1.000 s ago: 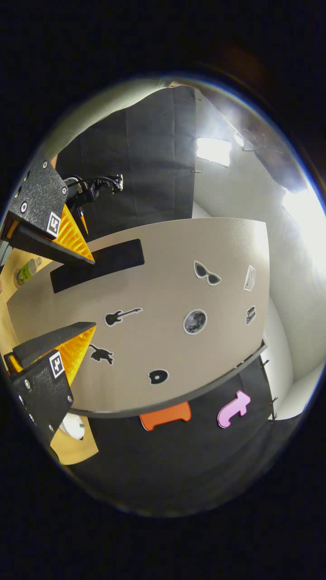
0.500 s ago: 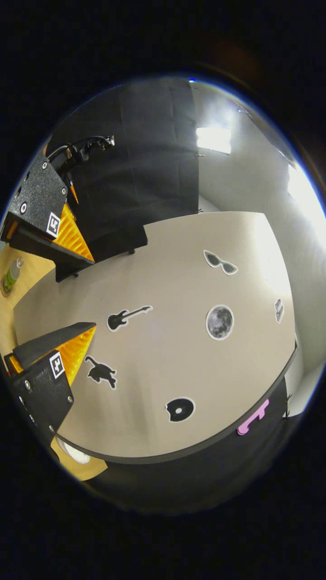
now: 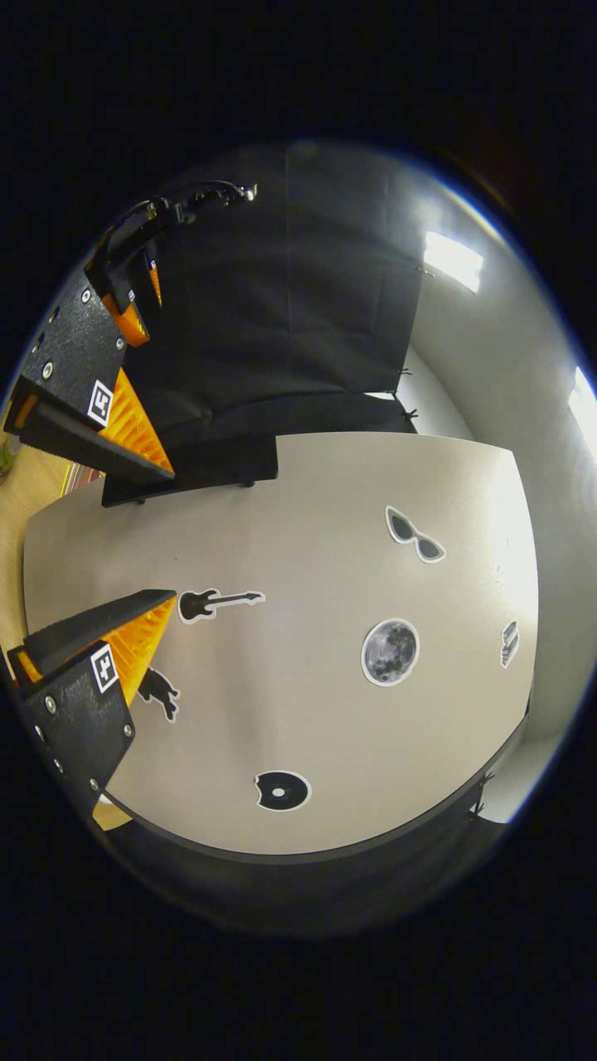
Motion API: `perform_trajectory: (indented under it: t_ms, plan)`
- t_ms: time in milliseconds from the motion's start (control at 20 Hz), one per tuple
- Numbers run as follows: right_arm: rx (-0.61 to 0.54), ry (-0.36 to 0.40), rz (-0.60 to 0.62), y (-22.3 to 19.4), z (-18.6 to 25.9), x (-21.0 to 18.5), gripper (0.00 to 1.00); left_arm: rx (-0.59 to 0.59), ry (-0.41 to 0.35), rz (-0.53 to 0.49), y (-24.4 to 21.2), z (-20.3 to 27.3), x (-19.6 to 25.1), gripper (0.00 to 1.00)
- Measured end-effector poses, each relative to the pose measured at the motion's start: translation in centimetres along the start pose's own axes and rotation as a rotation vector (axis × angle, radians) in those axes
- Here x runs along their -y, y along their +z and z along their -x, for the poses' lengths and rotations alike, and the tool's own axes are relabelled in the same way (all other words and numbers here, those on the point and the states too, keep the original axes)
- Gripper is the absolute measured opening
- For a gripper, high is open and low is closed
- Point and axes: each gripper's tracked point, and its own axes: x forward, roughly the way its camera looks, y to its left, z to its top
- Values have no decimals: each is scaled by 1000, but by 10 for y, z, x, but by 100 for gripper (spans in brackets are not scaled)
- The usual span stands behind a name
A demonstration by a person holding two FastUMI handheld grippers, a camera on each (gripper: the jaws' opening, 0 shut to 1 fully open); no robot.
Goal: Open the cabinet door with the right hand, grasp the bottle in the cabinet with the left hand and place it on the coaster, then close the cabinet door with the right hand.
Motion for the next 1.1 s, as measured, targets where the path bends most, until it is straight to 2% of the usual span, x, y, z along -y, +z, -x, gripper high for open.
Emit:
perform_trajectory:
  t_ms: [300,350,400,550,1100]
  plan:
    - [14,-101,34,0,-6,1,83,4,-93,-2,11,-2,40,94]
    - [14,-114,37,-1,-4,1,88,-1,-112,5,11,-2,47,95]
    - [13,-125,45,0,-2,3,87,0,-128,12,14,0,55,95]
    - [45,-172,96,9,12,20,89,6,-178,30,26,2,77,95]
    - [84,-367,170,22,151,109,88,105,-320,71,82,45,159,95]
